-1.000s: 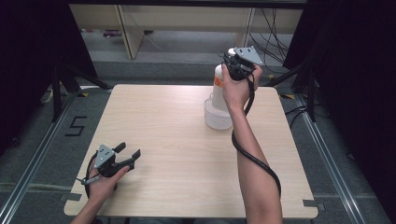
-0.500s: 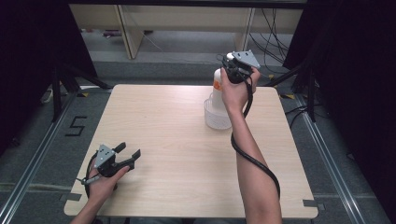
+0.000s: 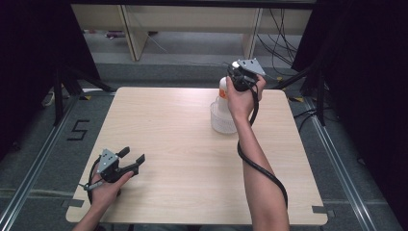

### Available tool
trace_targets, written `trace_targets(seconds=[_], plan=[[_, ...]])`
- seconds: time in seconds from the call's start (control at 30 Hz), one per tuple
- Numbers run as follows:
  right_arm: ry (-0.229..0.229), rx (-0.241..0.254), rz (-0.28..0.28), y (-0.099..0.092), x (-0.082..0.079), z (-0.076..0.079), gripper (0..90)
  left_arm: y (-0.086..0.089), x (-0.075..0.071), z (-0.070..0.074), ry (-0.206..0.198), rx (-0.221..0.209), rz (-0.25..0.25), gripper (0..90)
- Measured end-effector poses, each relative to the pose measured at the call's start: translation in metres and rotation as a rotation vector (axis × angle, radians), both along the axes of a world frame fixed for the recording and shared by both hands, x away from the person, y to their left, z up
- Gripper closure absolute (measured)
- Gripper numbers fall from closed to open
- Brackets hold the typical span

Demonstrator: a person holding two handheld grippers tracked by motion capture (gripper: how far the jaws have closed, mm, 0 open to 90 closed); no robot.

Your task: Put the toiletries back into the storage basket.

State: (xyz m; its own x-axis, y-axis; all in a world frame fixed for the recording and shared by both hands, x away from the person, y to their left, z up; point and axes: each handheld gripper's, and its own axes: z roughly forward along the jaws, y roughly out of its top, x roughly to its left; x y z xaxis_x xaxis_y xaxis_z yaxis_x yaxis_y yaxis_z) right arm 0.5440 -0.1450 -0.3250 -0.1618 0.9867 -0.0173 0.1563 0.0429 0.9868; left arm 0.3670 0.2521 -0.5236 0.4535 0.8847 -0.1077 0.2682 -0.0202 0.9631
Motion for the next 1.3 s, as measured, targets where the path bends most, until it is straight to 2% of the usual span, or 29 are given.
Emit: trace_targets(seconds=[0.03, 0.07, 0.13, 0.17, 0.23, 0.27, 0.3, 0.6, 0.63, 0.77, 0.83, 0.97, 1.03, 1.3], plan=[[0.016, 0.017, -0.002, 0.001, 0.000, -0.001, 60.1, 0.000, 0.000, 0.000, 0.000, -0.001, 0.000, 26.5], [0.014, 0.001, 0.003, 0.000, 0.000, -0.003, 60.1, 0.000, 0.000, 0.000, 0.001, -0.001, 0.001, 26.5], [0.019, 0.007, 0.000, 0.001, 0.001, -0.005, 60.1, 0.000, 0.000, 0.000, 0.003, 0.001, 0.004, 26.4], [0.015, -0.013, 0.004, -0.001, 0.002, -0.006, 60.1, 0.000, 0.000, 0.000, 0.003, 0.001, 0.003, 26.5], [0.031, 0.009, -0.001, 0.001, 0.002, -0.008, 60.0, 0.000, 0.000, 0.000, 0.003, 0.001, 0.003, 26.4], [0.023, -0.005, 0.000, 0.000, 0.003, -0.009, 60.0, 0.000, 0.000, 0.000, 0.003, 0.002, 0.003, 26.5], [0.030, 0.006, 0.001, 0.000, 0.002, -0.010, 60.1, 0.000, 0.000, 0.000, 0.001, -0.001, -0.001, 26.4], [0.049, -0.003, 0.002, 0.000, 0.004, -0.018, 60.0, 0.000, 0.000, 0.000, 0.000, -0.003, -0.002, 26.4], [0.053, 0.009, -0.003, 0.001, 0.004, -0.019, 60.0, 0.000, 0.000, 0.000, 0.000, -0.003, -0.002, 26.4], [0.057, -0.011, 0.006, 0.001, 0.006, -0.023, 60.1, 0.000, 0.000, 0.000, 0.000, -0.003, -0.003, 26.4], [0.074, 0.008, 0.001, 0.002, 0.005, -0.025, 60.0, 0.000, 0.000, 0.000, 0.000, -0.002, -0.003, 26.4], [0.072, -0.010, 0.009, 0.001, 0.007, -0.028, 60.0, 0.000, 0.000, 0.000, 0.001, -0.002, -0.004, 26.3], [0.082, 0.002, 0.005, 0.002, 0.006, -0.029, 60.0, 0.000, 0.000, 0.000, 0.000, -0.002, -0.005, 26.4], [0.090, -0.005, 0.002, 0.002, 0.007, -0.034, 60.0, 0.000, 0.000, 0.000, 0.000, -0.003, -0.006, 26.3]])
